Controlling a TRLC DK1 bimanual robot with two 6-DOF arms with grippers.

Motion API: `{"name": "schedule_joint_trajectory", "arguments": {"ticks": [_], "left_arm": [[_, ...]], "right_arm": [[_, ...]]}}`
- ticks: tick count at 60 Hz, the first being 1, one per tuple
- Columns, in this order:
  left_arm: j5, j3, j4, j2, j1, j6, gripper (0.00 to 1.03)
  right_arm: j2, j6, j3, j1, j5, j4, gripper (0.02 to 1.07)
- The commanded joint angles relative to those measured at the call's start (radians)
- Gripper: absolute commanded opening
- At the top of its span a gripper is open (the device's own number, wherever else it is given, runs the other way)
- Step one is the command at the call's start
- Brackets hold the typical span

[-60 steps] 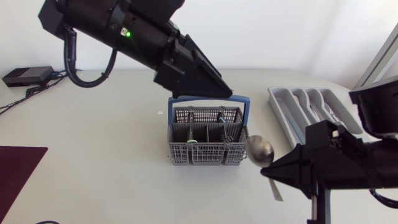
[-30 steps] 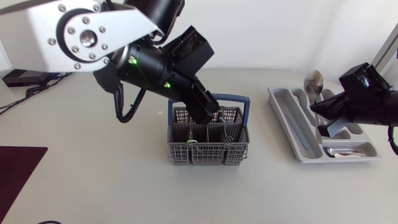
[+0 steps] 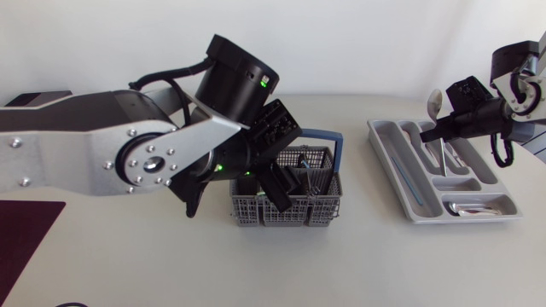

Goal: Sort the cutlery from the basket into the organizer compartments.

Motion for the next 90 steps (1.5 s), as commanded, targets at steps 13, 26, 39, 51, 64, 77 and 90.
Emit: {"name": "schedule_joint_trajectory", "arguments": {"ticks": [13, 26, 39, 51, 64, 77, 90], "left_arm": [[-0.063, -0.075, 0.063, -0.024, -0.013, 0.014, 0.74], [-0.077, -0.093, 0.063, -0.028, -0.02, 0.014, 0.74], [-0.08, -0.101, 0.062, -0.039, -0.033, 0.012, 0.74], [-0.091, -0.098, 0.059, -0.038, -0.048, 0.012, 0.74], [-0.154, -0.119, 0.072, -0.008, -0.086, 0.022, 0.74], [-0.186, -0.147, 0.122, 0.008, -0.099, 0.04, 0.74], [-0.215, -0.172, 0.175, 0.045, -0.109, 0.049, 0.74]], "right_arm": [[0.247, 0.085, 0.199, 0.037, 0.119, 0.02, 0.07], [0.391, 0.106, 0.329, 0.046, 0.179, 0.002, 0.07], [0.505, 0.117, 0.427, 0.02, 0.204, -0.055, 0.07], [0.572, 0.112, 0.467, 0.005, 0.216, -0.081, 0.07], [0.641, 0.108, 0.502, 0.0, 0.211, -0.107, 0.23], [0.612, 0.114, 0.49, 0.0, 0.196, -0.119, 0.6], [0.454, 0.108, 0.364, 0.006, 0.184, -0.07, 0.82]]}}
